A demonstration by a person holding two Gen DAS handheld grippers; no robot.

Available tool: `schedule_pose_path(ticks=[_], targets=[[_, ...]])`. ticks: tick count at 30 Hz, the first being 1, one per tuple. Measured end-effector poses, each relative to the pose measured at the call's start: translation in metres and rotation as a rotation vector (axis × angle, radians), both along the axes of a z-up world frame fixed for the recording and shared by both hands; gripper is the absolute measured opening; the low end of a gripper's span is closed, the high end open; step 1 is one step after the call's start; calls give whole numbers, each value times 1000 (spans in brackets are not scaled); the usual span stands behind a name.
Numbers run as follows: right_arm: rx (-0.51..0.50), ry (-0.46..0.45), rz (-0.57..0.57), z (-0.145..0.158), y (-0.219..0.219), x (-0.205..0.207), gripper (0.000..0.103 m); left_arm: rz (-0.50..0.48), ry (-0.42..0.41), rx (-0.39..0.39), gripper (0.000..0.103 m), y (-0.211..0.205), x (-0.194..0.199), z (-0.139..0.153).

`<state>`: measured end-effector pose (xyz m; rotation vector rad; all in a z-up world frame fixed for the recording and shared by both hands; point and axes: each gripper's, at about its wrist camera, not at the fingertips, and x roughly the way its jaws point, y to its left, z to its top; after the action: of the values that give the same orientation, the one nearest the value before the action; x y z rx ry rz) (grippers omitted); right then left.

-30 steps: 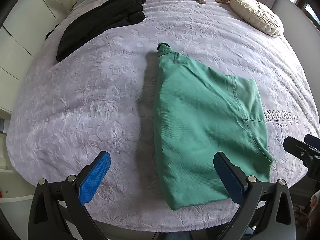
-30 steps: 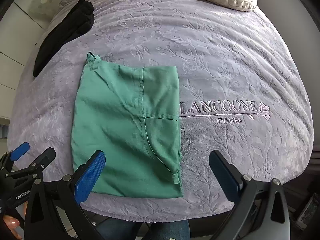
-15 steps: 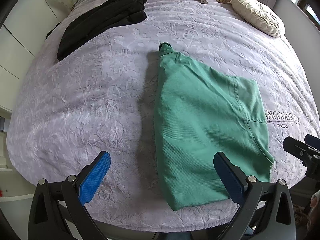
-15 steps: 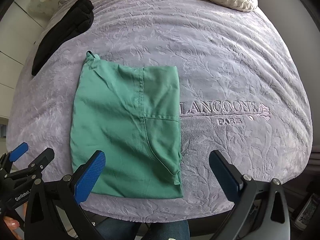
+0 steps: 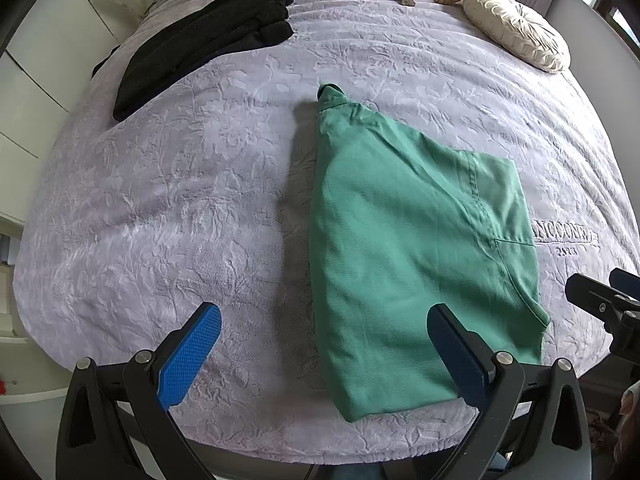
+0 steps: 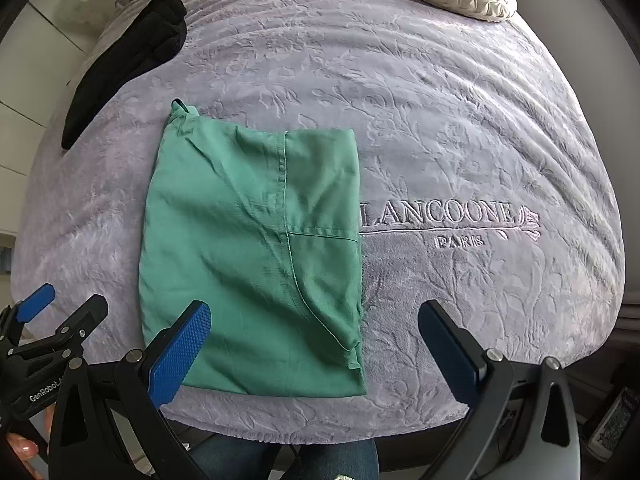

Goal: Fold large clothes

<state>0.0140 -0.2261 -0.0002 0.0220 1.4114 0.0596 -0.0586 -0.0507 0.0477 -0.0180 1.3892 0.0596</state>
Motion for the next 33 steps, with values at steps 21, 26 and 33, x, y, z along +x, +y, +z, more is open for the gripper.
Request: schedule_pose_path(ticks=[21,26,33], targets=[[0,12,3,-1,-3,-3,103,-1,3,6,103,-3,-1,0],[0,13,4,-1,-3,-2,103,1,4,6,103,-4,-1,0],[-1,14,5,-1,-3,-1,103,1,4,6,103,-4,-2,1]])
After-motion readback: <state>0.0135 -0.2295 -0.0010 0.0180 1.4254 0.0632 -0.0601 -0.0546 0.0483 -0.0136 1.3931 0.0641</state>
